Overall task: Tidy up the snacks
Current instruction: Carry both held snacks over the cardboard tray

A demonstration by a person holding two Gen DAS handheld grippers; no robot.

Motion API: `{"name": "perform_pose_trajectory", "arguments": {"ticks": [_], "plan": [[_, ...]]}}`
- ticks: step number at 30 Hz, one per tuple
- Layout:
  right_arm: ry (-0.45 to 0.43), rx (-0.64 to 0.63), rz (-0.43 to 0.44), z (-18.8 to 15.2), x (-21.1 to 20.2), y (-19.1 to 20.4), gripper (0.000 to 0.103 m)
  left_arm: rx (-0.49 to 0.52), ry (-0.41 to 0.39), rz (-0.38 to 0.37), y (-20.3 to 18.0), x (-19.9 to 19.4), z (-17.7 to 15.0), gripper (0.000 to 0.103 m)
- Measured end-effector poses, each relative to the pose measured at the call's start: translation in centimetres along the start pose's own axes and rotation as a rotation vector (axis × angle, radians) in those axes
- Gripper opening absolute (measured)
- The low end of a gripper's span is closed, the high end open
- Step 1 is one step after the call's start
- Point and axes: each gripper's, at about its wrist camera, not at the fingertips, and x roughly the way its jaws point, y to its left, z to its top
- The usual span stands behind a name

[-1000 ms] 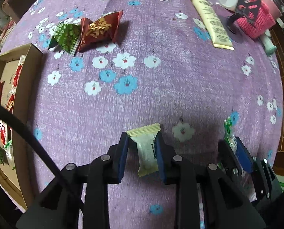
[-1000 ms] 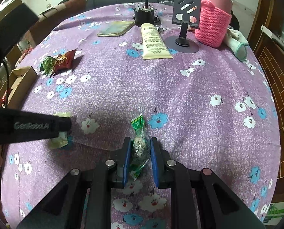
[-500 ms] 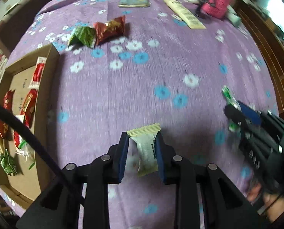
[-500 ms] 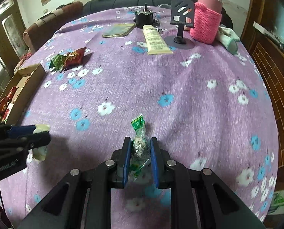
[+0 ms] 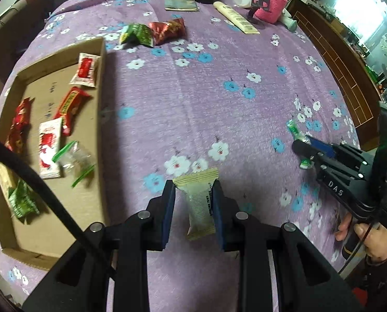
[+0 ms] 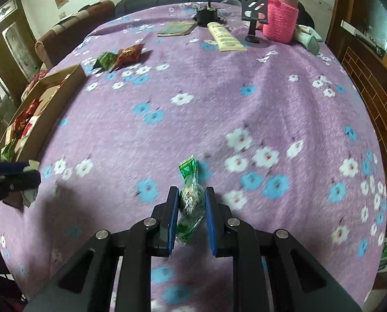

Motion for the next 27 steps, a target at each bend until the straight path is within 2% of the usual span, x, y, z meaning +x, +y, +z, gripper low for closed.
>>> {"name": "perform_pose_trajectory", "arguments": {"ticks": [8,18,27], "plan": [[0.004,-0.047,0.076,0.1,-0.6,5.5,0.018,-0.036,-0.054,-0.004,2.5,-1.7,-0.9,0.029],[-0.011,-0.180,0.190,1.2,-1.4,14.4,0.018,-0.120,-0.091,0.039,7.6,-4.1,-3.9,0.029],[-0.025,-0.297,0.270,2.0,-1.7,21.5,0.018,-0.181,-0.139,0.090,12.1,-5.7,-5.2,0.030]]}}
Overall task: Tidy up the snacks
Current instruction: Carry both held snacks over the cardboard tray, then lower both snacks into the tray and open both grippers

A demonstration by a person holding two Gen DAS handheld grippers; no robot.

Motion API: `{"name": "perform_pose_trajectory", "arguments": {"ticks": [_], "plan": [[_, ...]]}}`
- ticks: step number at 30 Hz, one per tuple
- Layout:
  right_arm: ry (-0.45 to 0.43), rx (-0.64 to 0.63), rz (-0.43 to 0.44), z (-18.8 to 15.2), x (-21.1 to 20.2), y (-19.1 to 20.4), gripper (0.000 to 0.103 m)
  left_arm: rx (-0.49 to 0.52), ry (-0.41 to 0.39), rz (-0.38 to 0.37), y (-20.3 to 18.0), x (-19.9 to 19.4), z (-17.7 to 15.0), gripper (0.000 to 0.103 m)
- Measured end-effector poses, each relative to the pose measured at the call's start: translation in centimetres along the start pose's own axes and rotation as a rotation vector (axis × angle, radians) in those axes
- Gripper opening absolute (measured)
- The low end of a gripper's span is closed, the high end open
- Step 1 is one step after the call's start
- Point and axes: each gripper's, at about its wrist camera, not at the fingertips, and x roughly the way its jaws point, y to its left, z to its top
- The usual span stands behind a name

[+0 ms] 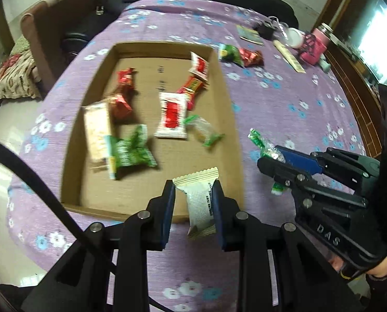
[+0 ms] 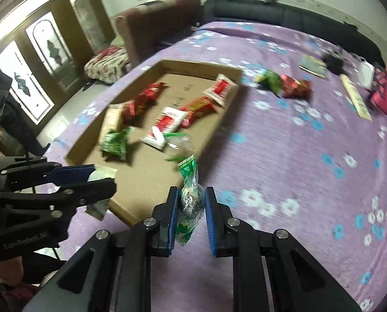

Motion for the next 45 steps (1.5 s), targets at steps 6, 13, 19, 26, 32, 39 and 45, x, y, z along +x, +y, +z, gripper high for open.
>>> {"name": "perform_pose_trajectory", "arguments": {"ticks": [6,13,19,26,32,39,45], "plan": [[-0.005,-0.047,0.022,1.3,1.2,2.7,0.018,-0.028,-0.016,0.027,2.4,0.1,0.6,0.030],[0.005,-0.072,0.024,3.3,3.3,3.9,0.018,-0.046,-0.010,0.059,4.4,1.6,2.1,0.030],[0.017,-0.069,-0.001,4.5,5.2,3.9,0.018,-0.066,0.008,0.089,5.5,3.8,3.4,0.030],[0.035,-0.063,-0.008,4.9,5.9,3.9,0.018,-0.052,0.000,0.103,5.4,4.2,3.9,0.030],[0.037,-0.043,-0.012,4.9,5.9,3.6,0.019,-0.062,0.009,0.094,5.6,4.3,4.0,0.032],[0.033,-0.033,-0.016,4.9,5.4,3.3,0.019,-0.061,0.015,0.084,5.2,4.2,3.8,0.033],[0.030,-0.024,-0.015,4.9,4.8,3.0,0.019,-0.060,0.007,0.093,4.7,3.7,3.5,0.040]]}}
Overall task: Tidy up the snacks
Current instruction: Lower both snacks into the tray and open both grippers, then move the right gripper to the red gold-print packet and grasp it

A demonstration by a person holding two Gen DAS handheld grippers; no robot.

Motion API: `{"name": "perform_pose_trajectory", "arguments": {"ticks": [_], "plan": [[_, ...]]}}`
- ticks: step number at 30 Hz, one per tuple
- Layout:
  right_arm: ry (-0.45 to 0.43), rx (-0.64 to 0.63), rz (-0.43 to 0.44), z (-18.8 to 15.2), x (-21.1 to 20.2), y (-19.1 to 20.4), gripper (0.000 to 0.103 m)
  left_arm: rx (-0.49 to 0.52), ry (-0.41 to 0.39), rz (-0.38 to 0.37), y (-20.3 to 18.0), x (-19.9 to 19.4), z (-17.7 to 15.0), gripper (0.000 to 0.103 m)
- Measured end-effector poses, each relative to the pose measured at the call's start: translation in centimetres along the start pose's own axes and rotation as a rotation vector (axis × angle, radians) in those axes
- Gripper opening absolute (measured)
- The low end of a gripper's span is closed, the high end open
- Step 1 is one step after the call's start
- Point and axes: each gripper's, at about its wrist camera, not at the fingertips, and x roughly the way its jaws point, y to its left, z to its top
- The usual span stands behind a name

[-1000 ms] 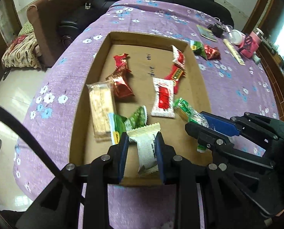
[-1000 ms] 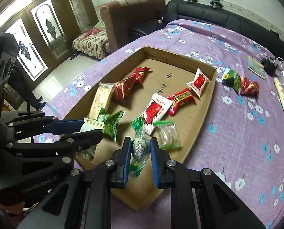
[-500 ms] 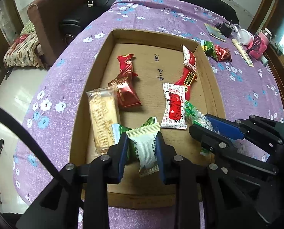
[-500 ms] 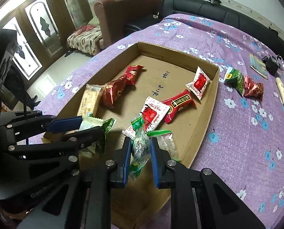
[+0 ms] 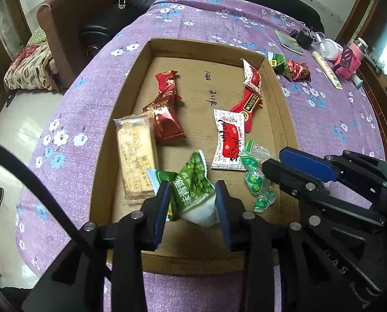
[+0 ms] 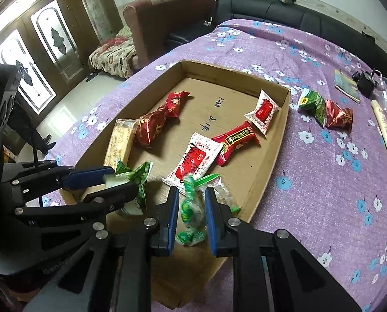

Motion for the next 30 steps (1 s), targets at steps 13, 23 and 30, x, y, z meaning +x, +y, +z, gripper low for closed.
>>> {"name": "perform_pose_trajectory", "arguments": {"ticks": [13,23,30], "plan": [[-0.006,0.077,-0.012,-1.0,-2.1,-3.0,0.041,0.022,-0.035,0.057,-1.7,-1.3,-0.4,0.063],[-0.043,0.150,-0.049,-2.5,-4.1,-8.0,0.041,0.041,-0.073,0.027,-4.7,-2.9,-0.7,0.065],[-0.115,0.240,-0.084,-0.9,-5.2,-14.9,0.042,0.064,-0.057,0.000,-8.5,-2.1,0.7,0.065]]}}
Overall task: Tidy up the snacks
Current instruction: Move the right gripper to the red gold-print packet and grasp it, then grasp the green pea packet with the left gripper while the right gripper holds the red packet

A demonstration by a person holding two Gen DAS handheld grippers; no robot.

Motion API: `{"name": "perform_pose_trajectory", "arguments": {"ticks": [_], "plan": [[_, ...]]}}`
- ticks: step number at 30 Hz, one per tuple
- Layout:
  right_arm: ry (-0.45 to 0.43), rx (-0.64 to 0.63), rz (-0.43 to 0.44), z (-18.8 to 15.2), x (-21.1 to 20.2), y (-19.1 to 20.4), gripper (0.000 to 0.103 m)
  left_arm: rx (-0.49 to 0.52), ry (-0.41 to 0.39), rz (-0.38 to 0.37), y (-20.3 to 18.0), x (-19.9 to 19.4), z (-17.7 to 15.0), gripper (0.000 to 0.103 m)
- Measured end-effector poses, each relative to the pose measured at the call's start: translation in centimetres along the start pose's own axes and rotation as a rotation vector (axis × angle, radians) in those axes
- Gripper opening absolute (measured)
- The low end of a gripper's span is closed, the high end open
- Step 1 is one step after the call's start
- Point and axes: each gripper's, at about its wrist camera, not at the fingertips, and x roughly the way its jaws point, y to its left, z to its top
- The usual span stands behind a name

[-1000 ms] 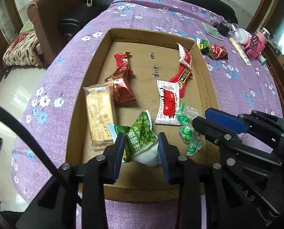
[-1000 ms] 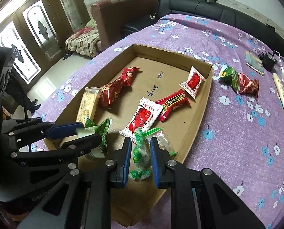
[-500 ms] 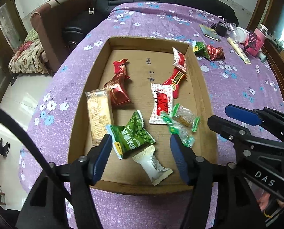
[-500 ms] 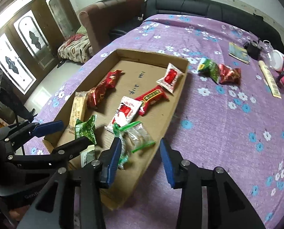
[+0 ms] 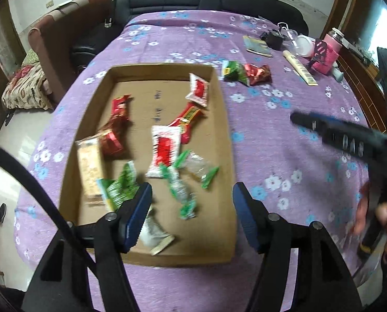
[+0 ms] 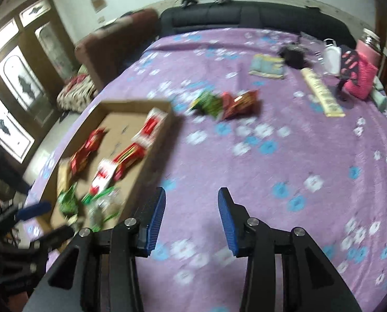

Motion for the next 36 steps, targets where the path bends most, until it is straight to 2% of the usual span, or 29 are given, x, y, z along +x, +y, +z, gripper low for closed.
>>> {"name": "perform_pose_trajectory", "arguments": {"ticks": [4,10,20,25,29,36], "plan": [[-0.042,0.030,-0.005,3.0,0.7,-3.2,0.042,-0.008,0.015,0.003,-1.8,1.0,1.5,0.065],[-0.042,0.000,-0.029,6.3,3.8,-5.1,0.042,-0.017,0.019,0.001,-4.2,2.2,3.3,0.065],[0.059,0.041,-0.014,10.9,11.2,-6.3,0.044,-0.071,0.019,0.035,-4.9,3.3,5.7,0.065],[0.099,0.023,-0.004,11.1,12.6,-5.8,0.044,-0.089,0.018,0.041,-4.8,3.6,6.8,0.065],[0.165,-0.009,0.005,10.5,13.4,-5.7,0.044,-0.089,0.015,0.038,-4.9,3.9,7.5,0.065],[0.113,0.005,-0.009,9.5,12.0,-7.8,0.039,-0.092,0.007,0.054,-5.0,4.7,9.5,0.065]]}}
